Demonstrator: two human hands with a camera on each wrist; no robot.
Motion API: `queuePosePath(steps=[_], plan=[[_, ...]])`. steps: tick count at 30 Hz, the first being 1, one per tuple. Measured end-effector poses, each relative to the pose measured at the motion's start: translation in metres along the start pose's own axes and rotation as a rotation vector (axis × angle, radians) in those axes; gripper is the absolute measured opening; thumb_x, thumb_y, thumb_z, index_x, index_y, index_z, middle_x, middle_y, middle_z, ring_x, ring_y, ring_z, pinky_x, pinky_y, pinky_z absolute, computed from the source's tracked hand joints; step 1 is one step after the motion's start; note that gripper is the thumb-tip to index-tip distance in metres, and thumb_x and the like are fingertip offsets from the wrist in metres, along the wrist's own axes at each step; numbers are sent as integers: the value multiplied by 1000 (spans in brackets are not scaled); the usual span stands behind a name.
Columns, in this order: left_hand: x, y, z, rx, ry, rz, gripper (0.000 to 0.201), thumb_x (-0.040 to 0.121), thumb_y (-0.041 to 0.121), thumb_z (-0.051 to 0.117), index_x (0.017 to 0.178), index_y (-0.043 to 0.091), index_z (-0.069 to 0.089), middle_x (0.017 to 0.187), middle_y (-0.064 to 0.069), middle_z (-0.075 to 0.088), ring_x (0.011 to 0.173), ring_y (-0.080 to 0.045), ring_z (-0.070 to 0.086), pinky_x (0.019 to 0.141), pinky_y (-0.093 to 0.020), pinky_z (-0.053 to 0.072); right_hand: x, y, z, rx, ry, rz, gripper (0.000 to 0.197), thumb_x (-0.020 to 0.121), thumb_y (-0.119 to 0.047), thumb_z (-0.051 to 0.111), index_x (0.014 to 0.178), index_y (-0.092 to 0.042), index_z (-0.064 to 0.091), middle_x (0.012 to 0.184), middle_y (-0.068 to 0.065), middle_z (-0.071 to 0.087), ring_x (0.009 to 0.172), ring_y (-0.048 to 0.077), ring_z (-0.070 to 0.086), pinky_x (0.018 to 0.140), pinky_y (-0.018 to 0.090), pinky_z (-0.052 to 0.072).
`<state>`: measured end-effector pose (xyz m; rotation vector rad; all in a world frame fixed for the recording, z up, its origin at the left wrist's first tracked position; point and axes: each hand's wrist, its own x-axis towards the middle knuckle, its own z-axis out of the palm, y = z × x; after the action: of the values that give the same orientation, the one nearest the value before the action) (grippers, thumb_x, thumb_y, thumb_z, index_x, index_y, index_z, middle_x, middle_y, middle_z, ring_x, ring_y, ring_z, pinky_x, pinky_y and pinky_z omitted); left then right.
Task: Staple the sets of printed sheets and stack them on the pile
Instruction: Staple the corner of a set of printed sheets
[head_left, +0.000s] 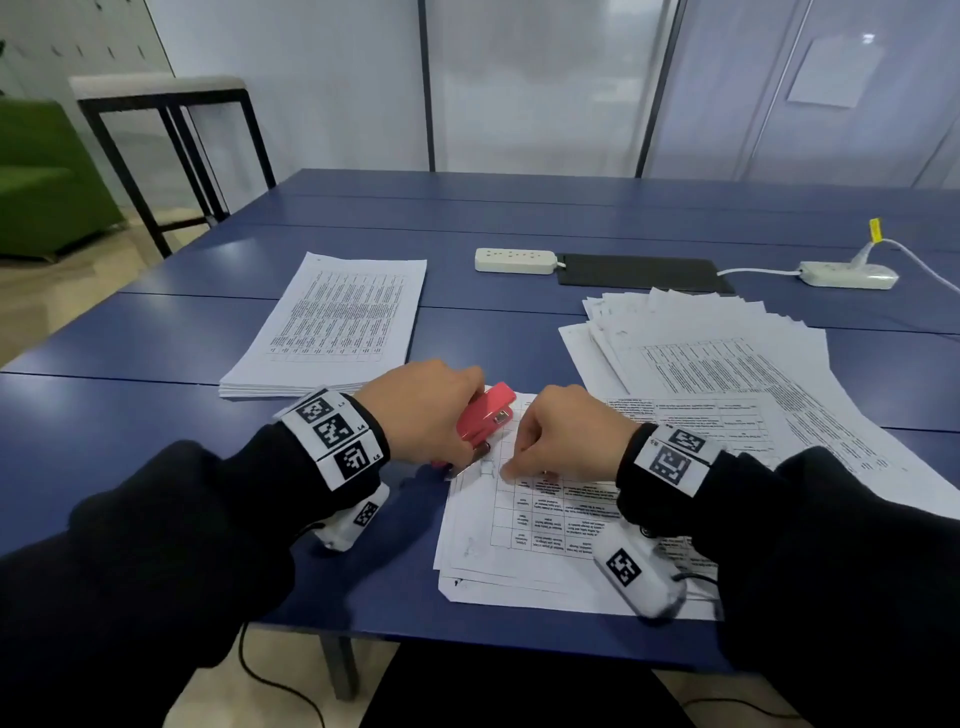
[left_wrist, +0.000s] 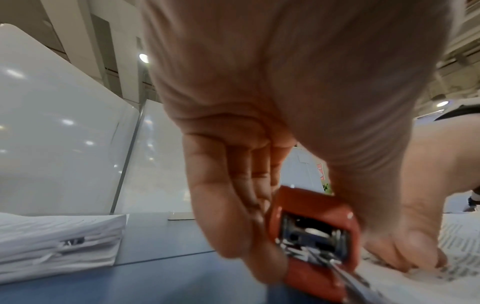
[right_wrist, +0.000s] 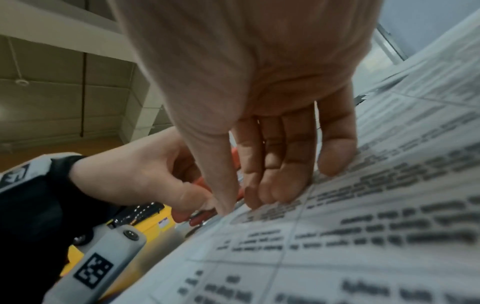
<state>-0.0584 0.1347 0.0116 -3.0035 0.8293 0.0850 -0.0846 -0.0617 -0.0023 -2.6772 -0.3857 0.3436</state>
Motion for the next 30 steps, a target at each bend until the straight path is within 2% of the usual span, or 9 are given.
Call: queuePosePath(steps=[2,6,12,16,19,21,23,27,30], plan=[[-3,-3,0,-5,6,-64,51,75,50,76,108,20,52,79,4,54,77,-25,60,67,-37,52,4,-6,0,-103,-54,18,34,73,-48,88,74,-17,74,62,-5,70,50,5,59,67,32,56],[-12,-11,0,3,30,-168,46,77,47,75,100,18,49,77,2,49,74,-28,55,61,-34,40,7,-19,-7,-231,-113,-23,35,70,-48,91,89,-25,72,81,-12,68,79,12,66,72,31,53],[-33,-25,-2,28,-37,-329,49,80,54,69,108,16,53,91,-4,57,80,-29,55,68,-34,43,14,-29,-2,-142,-5,-13,21,78,-37,84,70,-20,75,57,-8,67,61,9,65,69,32,61],[-45,-24,-7,139,120,-315,53,84,61,63,119,22,52,112,2,60,95,-27,63,70,-35,42,14,-30,0,-106,-30,11,19,75,-24,76,59,-16,72,51,-9,66,48,6,58,58,27,54],[-48,-14,-10,-97,244,-211,35,87,55,63,111,30,60,105,8,65,99,-21,63,79,-37,51,12,-25,-1,-9,-59,9,15,76,-21,77,63,-15,75,56,-5,69,47,2,56,58,25,53],[-49,-5,-5,-359,122,-184,24,86,54,67,91,30,67,86,8,72,92,-11,63,82,-37,55,10,-18,-3,56,-58,6,11,77,-21,79,67,-17,78,60,-6,71,50,0,57,57,22,50],[-48,4,3,-531,-69,-179,31,89,49,71,83,19,75,75,-1,76,75,3,66,75,-36,60,8,-11,-5,95,-39,3,5,76,-21,81,71,-20,80,65,-7,74,56,-1,61,64,27,56],[-39,10,11,-787,-177,-288,43,90,42,76,91,-1,74,78,-13,77,62,-25,76,61,-42,64,3,0,2,179,10,-18,9,77,-24,86,73,-24,78,66,-10,73,58,-1,60,62,21,49],[-32,12,11,-893,-190,-302,37,91,32,78,94,-4,71,77,-12,77,64,-26,76,57,-36,63,0,3,6,230,30,-31,8,78,-23,85,74,-23,78,69,-4,75,59,2,61,65,24,51]])
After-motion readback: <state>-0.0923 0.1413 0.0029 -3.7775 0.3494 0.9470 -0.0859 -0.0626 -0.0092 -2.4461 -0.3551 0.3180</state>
